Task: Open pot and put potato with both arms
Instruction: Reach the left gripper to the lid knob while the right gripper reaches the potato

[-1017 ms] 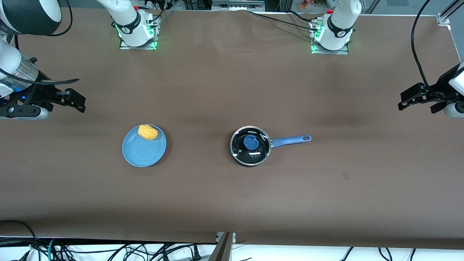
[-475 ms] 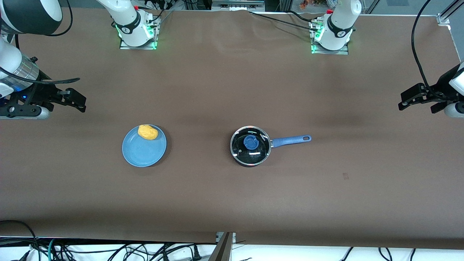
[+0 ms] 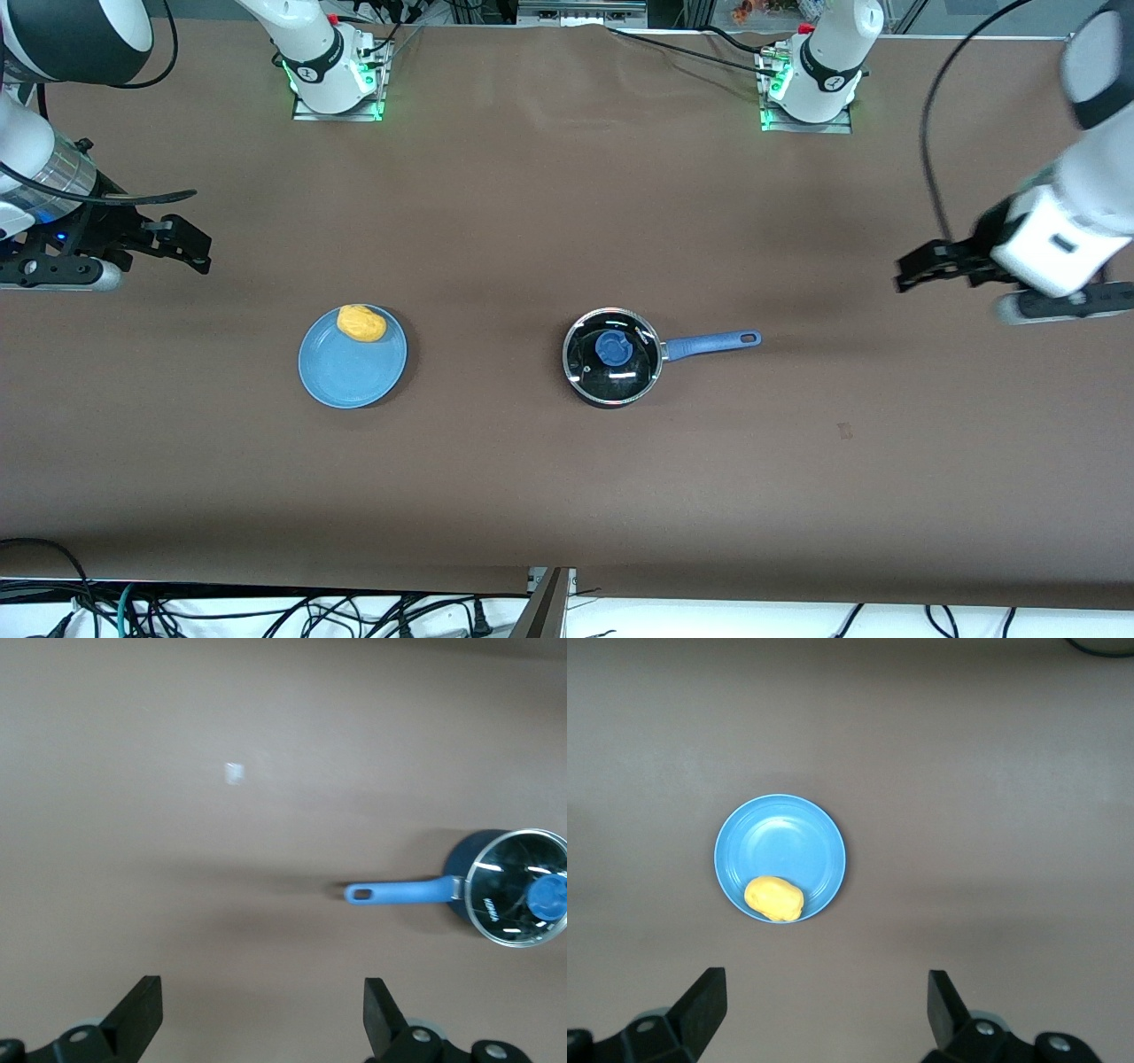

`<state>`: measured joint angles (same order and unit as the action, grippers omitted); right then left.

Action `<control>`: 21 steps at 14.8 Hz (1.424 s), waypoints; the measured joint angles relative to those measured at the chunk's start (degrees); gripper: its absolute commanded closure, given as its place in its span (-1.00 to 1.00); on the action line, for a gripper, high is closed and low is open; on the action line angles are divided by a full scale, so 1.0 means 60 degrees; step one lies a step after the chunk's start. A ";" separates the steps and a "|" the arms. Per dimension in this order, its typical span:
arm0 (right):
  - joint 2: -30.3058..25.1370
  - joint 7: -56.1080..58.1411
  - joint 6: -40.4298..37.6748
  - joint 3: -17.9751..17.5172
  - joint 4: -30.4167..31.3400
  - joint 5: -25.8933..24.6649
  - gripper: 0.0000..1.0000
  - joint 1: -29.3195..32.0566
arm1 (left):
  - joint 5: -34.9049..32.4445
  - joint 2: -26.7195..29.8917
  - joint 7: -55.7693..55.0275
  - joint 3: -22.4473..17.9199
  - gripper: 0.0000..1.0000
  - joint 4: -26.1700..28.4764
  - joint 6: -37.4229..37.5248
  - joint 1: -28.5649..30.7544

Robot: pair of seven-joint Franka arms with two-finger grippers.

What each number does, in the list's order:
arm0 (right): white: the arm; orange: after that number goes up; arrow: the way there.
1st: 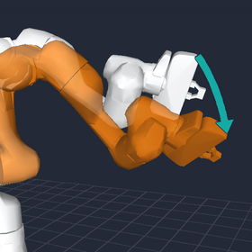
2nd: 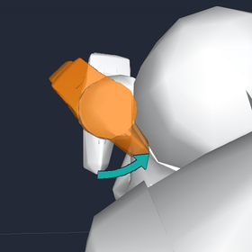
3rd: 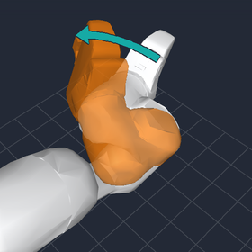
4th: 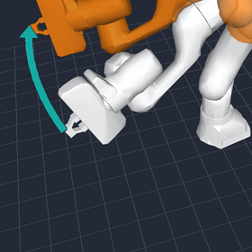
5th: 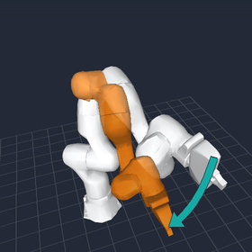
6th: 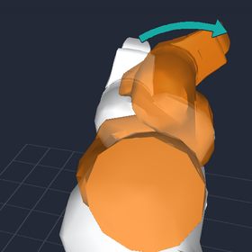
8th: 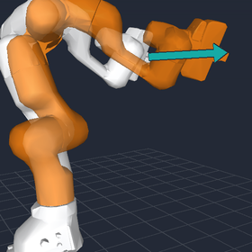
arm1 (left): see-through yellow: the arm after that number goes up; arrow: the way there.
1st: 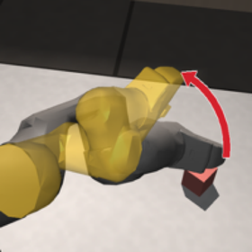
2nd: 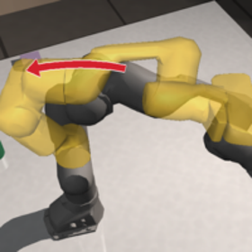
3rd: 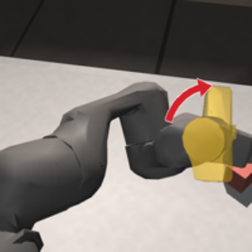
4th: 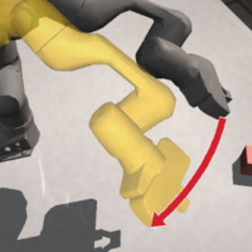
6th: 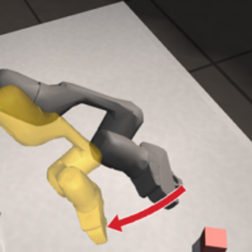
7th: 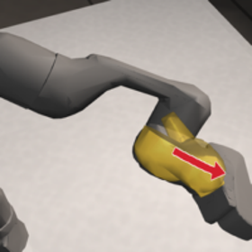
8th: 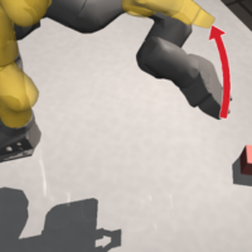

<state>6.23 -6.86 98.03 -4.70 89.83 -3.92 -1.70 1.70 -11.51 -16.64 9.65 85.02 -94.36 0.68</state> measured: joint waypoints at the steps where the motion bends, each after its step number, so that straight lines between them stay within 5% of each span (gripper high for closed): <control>1: -0.0001 0.0000 -0.0003 0.0000 0.0000 0.0000 -0.99 0.0000 | 0.0000 -0.0145 -0.0458 0.0010 -1.00 0.0000 -0.0079 -0.0284; 11: 0.0195 0.0001 -0.0096 -0.0071 0.0010 0.0003 -0.99 -0.0481 | -0.0727 -0.1573 -0.5313 0.0046 -1.00 -0.0013 -0.1859 -0.2727; 21: 0.0924 0.0119 -0.0099 -0.0074 0.0031 -0.0001 -1.00 -0.0752 | -0.1265 -0.3205 -0.9345 0.0043 -1.00 -0.0018 -0.4287 -0.3949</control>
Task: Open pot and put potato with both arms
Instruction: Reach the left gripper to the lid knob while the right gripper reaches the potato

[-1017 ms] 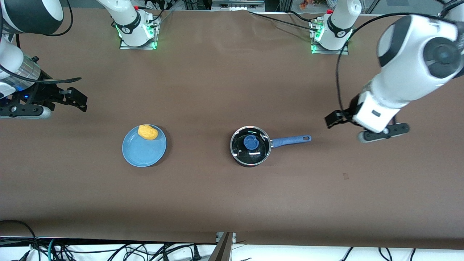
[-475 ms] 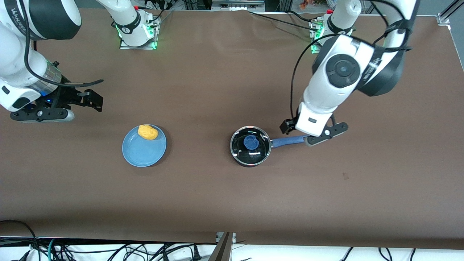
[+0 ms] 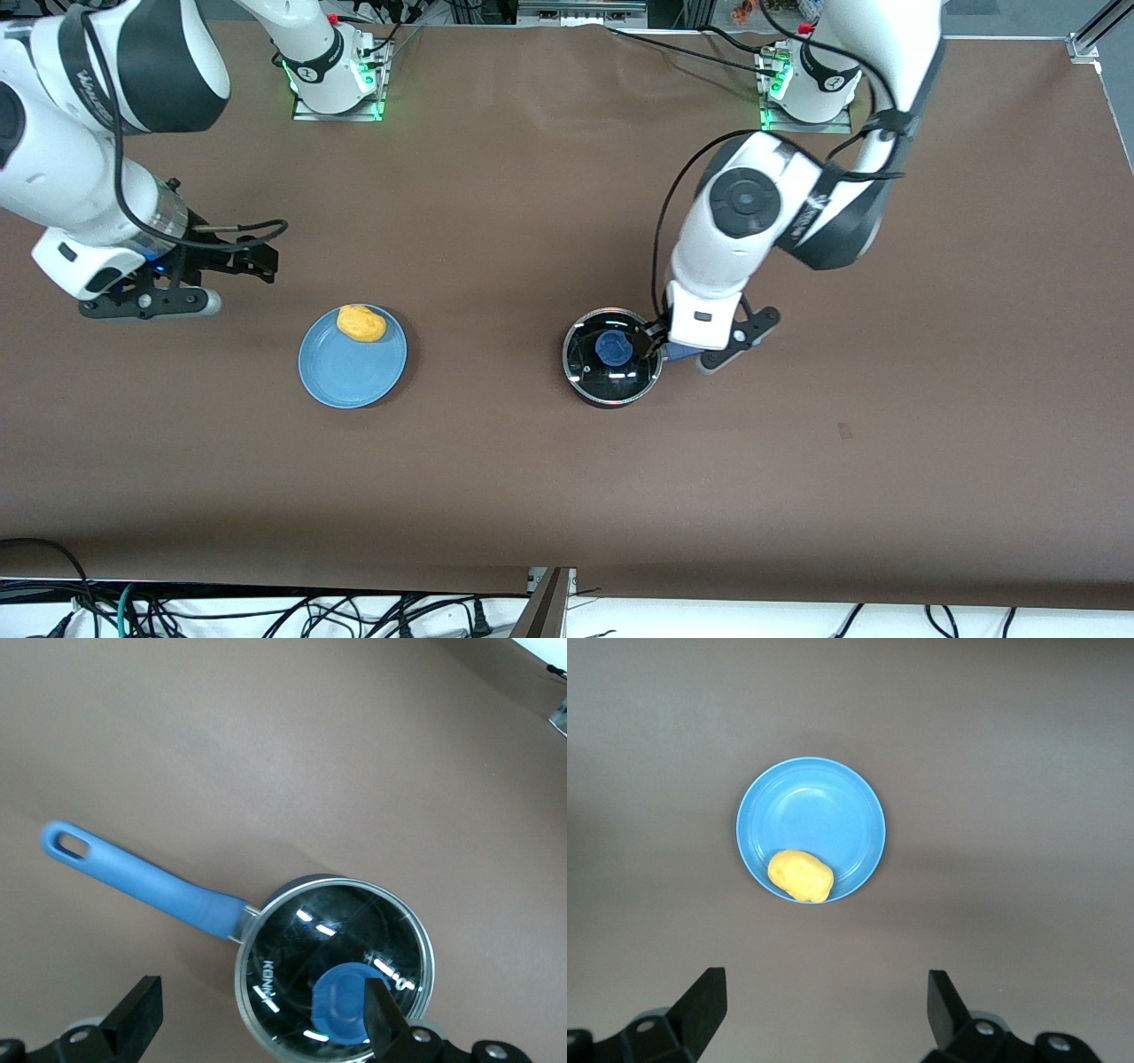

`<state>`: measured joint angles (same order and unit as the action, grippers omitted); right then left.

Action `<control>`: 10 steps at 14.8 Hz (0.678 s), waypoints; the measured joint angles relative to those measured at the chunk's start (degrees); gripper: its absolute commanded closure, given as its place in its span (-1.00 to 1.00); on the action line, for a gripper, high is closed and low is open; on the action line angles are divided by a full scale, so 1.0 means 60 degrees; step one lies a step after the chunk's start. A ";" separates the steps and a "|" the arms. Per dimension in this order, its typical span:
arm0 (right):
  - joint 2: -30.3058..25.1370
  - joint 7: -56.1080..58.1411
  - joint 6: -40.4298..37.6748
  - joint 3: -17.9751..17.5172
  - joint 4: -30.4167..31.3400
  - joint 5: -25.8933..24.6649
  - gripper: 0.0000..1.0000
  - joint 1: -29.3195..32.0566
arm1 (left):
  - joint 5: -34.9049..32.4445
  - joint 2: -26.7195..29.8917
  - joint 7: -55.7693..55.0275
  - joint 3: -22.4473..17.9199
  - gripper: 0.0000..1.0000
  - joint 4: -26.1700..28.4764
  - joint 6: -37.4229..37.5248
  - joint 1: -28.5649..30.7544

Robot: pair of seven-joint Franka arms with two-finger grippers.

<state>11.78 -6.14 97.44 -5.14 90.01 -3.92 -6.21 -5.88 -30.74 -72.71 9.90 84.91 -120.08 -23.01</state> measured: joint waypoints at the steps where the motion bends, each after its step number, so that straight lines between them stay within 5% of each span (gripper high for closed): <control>1: 0.0077 0.0154 -0.0012 0.0000 0.0004 0.0000 -1.00 -0.0007 | -0.0136 -0.0158 -0.0391 0.0002 -1.00 -0.0002 -0.0154 -0.0155; 10: 0.1807 0.0717 0.0424 -0.0010 0.0321 0.0000 -1.00 -0.0408 | -0.1063 -0.1130 -0.2131 -0.0019 -1.00 -0.0018 -0.1000 -0.0853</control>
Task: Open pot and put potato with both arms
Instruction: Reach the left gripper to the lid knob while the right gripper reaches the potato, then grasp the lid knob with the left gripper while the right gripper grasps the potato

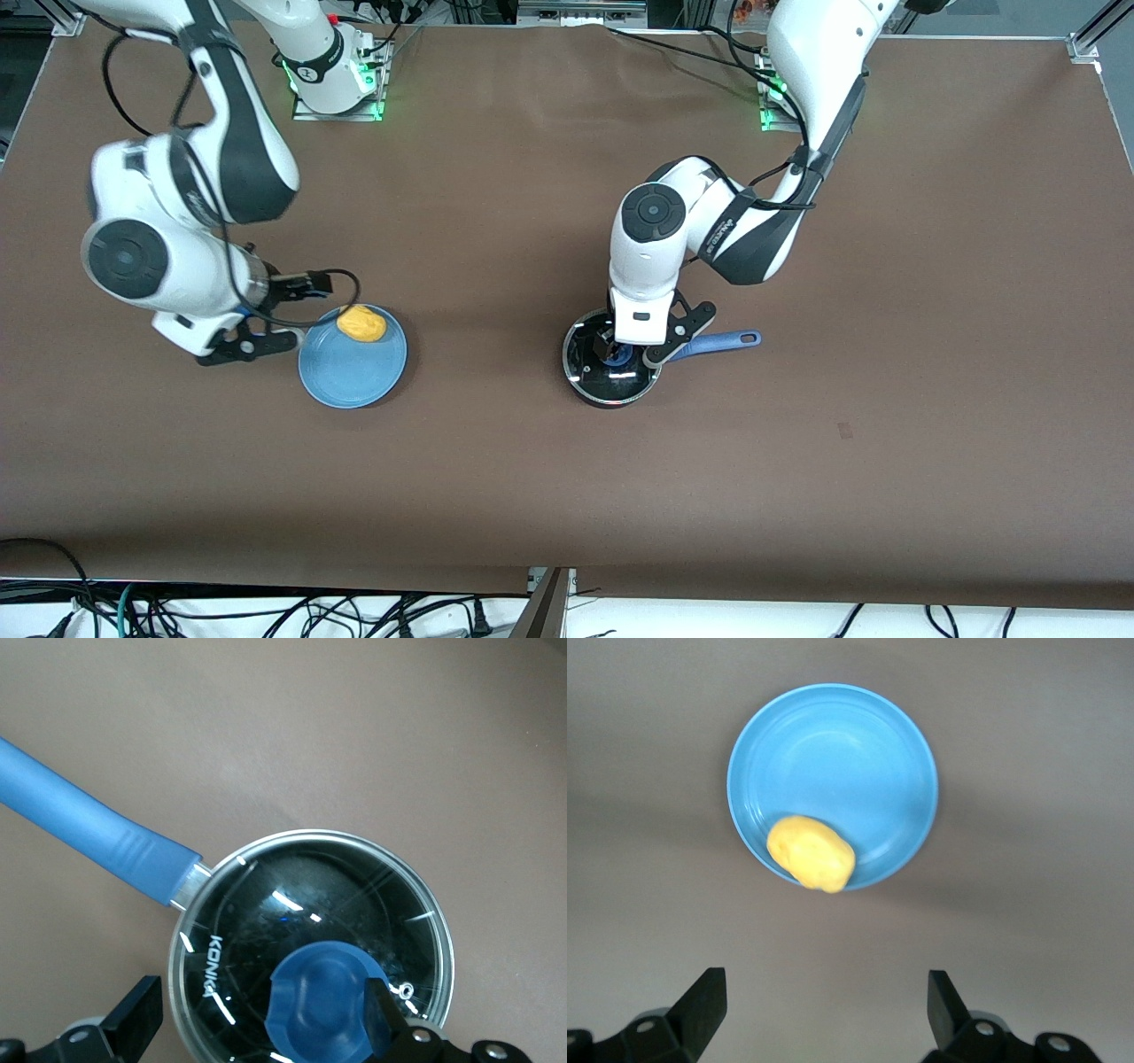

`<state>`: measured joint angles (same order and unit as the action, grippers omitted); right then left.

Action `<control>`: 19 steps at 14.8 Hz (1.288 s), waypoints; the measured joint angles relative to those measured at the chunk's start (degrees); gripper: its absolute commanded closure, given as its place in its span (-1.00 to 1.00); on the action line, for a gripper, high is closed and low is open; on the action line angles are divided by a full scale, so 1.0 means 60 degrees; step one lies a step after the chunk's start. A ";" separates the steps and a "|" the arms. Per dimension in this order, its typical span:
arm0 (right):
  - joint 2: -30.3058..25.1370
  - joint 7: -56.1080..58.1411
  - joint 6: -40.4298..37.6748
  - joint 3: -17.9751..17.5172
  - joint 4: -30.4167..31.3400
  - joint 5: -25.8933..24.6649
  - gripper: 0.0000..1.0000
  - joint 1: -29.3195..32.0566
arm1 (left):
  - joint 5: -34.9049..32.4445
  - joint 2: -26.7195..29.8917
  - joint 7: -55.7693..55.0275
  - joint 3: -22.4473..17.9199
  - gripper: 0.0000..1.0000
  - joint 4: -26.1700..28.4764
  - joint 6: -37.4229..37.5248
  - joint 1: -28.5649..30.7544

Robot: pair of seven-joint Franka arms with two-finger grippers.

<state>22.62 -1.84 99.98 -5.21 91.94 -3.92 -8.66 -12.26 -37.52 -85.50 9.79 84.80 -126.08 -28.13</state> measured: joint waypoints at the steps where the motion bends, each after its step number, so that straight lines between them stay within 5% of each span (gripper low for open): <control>1: 0.0043 0.0097 0.0416 -0.0009 0.0280 0.0001 -1.00 -0.0058 | -0.0013 -0.0064 -0.0209 -0.0011 -1.00 -0.0009 -0.0069 -0.0077; 10: -0.0190 0.2035 0.3881 -0.0082 0.3108 0.0005 -1.00 -0.0080 | -0.0014 -0.0455 -0.0797 -0.0088 -1.00 -0.0453 -0.0275 -0.0214; 19: 0.0477 0.2981 0.5420 -0.0012 0.3822 0.0182 -1.00 0.0076 | -0.0415 -0.0816 -0.1140 -0.0274 -0.90 -0.0502 -0.0712 -0.0504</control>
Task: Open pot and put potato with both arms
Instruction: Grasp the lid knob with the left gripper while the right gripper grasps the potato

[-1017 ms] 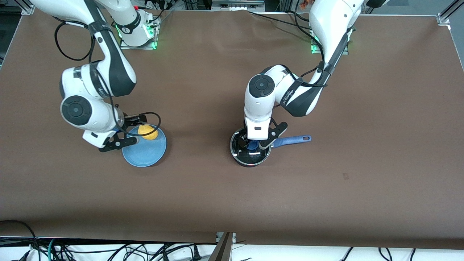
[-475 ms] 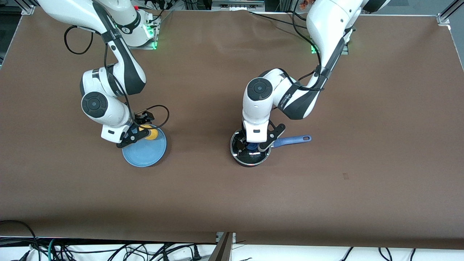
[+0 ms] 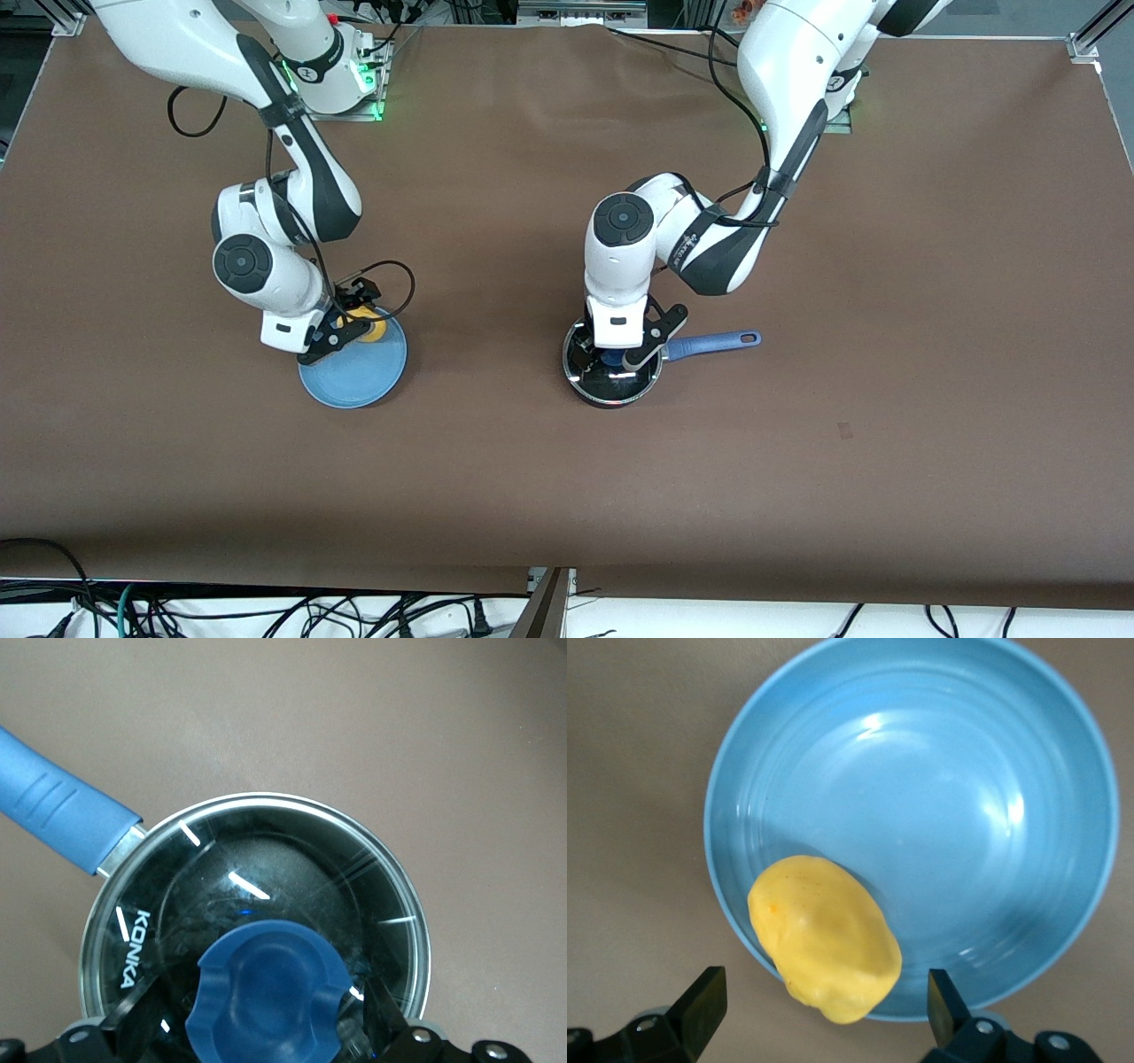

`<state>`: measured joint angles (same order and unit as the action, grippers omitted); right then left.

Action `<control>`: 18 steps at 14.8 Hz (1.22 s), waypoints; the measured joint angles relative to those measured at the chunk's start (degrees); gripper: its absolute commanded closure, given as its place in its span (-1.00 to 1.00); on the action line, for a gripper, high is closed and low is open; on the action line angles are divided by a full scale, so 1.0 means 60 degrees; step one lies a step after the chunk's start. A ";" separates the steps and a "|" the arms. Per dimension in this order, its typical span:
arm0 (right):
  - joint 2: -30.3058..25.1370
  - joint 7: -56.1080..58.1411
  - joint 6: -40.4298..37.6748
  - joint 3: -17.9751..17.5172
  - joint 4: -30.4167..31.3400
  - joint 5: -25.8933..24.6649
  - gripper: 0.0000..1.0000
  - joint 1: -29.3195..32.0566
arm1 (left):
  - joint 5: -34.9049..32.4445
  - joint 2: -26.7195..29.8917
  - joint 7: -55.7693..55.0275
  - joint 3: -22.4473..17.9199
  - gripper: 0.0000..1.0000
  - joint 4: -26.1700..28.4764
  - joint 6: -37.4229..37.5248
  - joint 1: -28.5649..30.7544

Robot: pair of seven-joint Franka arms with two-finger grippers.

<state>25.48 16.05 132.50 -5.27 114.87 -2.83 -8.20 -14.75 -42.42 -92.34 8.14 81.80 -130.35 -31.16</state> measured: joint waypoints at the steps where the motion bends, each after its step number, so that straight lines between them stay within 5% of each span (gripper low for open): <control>1: 0.0066 0.0005 0.0036 0.0005 0.0009 0.0080 -1.00 0.0001 | -0.0106 -0.0009 0.0000 -0.0001 -0.83 -0.0001 0.0000 0.0000; 7: 0.0161 0.0007 0.0144 0.0012 0.0079 0.0233 -0.85 0.0101 | -0.0176 -0.0015 0.0007 -0.0010 0.22 -0.0129 0.0001 -0.0012; 11: 0.0164 0.0028 0.0146 0.0011 0.0082 0.0433 -0.67 0.0113 | -0.0177 -0.0105 0.0111 -0.0060 0.45 -0.0158 -0.0011 -0.0011; 18: 0.0179 0.0033 0.0149 0.0011 0.0090 0.0442 -0.67 0.0122 | -0.0177 -0.0126 0.0304 -0.0084 0.48 -0.0169 -0.0010 -0.0011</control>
<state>26.55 16.24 133.40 -5.21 115.41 -0.17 -7.48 -15.82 -43.17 -90.52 7.64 80.78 -130.41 -31.22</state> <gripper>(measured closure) 0.163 0.555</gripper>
